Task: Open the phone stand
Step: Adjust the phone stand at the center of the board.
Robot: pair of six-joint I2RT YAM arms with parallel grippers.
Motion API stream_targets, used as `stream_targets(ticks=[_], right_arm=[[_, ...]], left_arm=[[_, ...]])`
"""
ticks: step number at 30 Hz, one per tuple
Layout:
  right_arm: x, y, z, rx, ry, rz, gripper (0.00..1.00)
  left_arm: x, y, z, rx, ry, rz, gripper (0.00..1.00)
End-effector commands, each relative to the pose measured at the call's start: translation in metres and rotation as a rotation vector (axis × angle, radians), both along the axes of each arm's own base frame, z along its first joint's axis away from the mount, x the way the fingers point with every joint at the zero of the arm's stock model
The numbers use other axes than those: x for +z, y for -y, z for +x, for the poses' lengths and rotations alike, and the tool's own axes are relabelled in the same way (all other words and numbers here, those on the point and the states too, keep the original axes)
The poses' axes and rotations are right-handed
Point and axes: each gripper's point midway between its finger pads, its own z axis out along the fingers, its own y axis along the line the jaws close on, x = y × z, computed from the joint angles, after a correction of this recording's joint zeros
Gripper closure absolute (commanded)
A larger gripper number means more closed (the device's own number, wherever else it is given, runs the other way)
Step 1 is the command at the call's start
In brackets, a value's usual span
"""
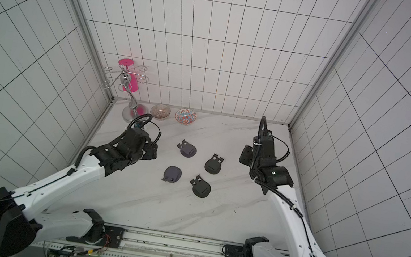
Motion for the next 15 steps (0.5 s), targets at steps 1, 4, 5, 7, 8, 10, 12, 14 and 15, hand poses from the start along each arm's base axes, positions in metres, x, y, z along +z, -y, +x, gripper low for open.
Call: stream_targets(ticks=[1, 4, 5, 7, 8, 10, 12, 14, 15], right_arm=[[0.007, -0.013, -0.007, 0.046, 0.002, -0.01, 0.46], [0.008, -0.019, -0.01, 0.075, 0.022, 0.014, 0.47], [0.008, -0.019, -0.01, 0.073, 0.027, 0.014, 0.47], [0.008, -0.017, -0.012, 0.064, 0.024, 0.0, 0.47], [0.008, -0.015, -0.013, 0.058, 0.019, -0.008, 0.45], [0.008, -0.013, -0.014, 0.053, 0.012, -0.026, 0.41], [0.01, -0.01, -0.015, 0.052, 0.01, -0.048, 0.31], [0.013, -0.009, -0.017, 0.053, 0.011, -0.059, 0.25], [0.014, -0.009, -0.018, 0.055, 0.011, -0.061, 0.23]], left_arm=[[0.001, -0.002, -0.006, -0.005, -0.019, 0.019, 0.22], [0.004, -0.008, -0.008, 0.006, -0.019, 0.042, 0.22], [0.005, -0.009, -0.009, 0.003, -0.017, 0.047, 0.22], [0.007, -0.01, -0.011, -0.007, -0.017, 0.053, 0.22], [0.008, -0.01, -0.012, -0.013, -0.018, 0.057, 0.22], [0.007, -0.011, -0.015, -0.018, -0.027, 0.062, 0.22], [0.006, -0.011, -0.017, -0.024, -0.031, 0.063, 0.22], [0.007, -0.012, -0.019, -0.025, -0.032, 0.065, 0.22], [0.008, -0.013, -0.019, -0.026, -0.031, 0.065, 0.22]])
